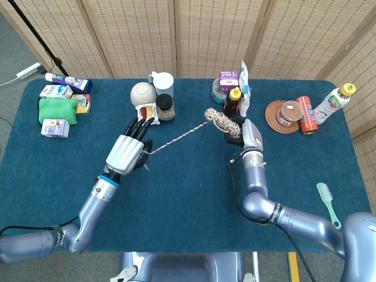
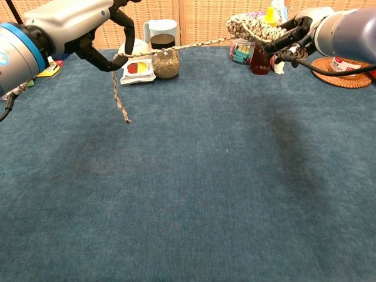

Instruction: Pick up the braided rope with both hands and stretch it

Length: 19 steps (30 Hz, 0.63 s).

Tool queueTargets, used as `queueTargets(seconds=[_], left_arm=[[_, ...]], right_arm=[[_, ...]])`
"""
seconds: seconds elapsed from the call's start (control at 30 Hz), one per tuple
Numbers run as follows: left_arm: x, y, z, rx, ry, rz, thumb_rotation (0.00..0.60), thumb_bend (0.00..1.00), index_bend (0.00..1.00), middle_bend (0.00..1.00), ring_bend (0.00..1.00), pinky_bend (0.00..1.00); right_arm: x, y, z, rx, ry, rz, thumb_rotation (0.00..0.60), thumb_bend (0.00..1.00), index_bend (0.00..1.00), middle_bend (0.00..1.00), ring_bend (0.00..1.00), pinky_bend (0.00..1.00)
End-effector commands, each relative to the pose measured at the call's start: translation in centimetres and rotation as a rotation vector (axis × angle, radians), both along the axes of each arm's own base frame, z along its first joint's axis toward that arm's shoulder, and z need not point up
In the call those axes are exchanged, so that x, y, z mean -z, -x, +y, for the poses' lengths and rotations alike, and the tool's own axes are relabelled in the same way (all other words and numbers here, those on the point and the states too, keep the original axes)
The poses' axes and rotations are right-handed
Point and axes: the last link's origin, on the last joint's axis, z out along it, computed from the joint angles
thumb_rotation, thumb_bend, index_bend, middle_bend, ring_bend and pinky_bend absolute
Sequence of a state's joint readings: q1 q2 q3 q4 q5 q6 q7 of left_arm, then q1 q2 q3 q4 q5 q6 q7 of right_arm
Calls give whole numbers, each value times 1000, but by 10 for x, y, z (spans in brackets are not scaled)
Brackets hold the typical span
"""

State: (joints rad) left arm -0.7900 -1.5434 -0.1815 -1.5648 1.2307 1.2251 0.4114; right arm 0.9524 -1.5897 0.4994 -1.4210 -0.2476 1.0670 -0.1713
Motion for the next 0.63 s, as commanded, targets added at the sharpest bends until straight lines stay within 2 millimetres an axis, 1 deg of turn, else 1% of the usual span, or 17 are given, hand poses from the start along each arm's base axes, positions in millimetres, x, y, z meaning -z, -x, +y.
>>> queueTargets(seconds=[0.03, 0.3, 0.4, 0.47, 0.63], left_arm=[[-8, -8, -5, 19, -9, -29, 600, 394, 648, 0, 0, 0], [-15, -20, -18, 40, -9, -32, 600, 392, 648, 0, 0, 0], [-21, -25, -24, 55, -20, -31, 600, 392, 648, 0, 0, 0], [-23, -25, -26, 54, -16, -30, 600, 391, 648, 0, 0, 0], [-24, -21, -27, 47, -9, -27, 600, 391, 649, 0, 0, 0]], right_arm=[[4, 4, 6, -9, -22, 27, 600, 1000, 710, 565, 514, 736], [5, 14, 11, -8, -30, 59, 600, 1000, 710, 565, 514, 736], [5, 17, 15, -18, -40, 77, 600, 1000, 710, 565, 514, 736], [6, 17, 20, -26, -46, 77, 600, 1000, 710, 565, 514, 736], [8, 18, 25, -30, -54, 76, 600, 1000, 710, 565, 514, 736]])
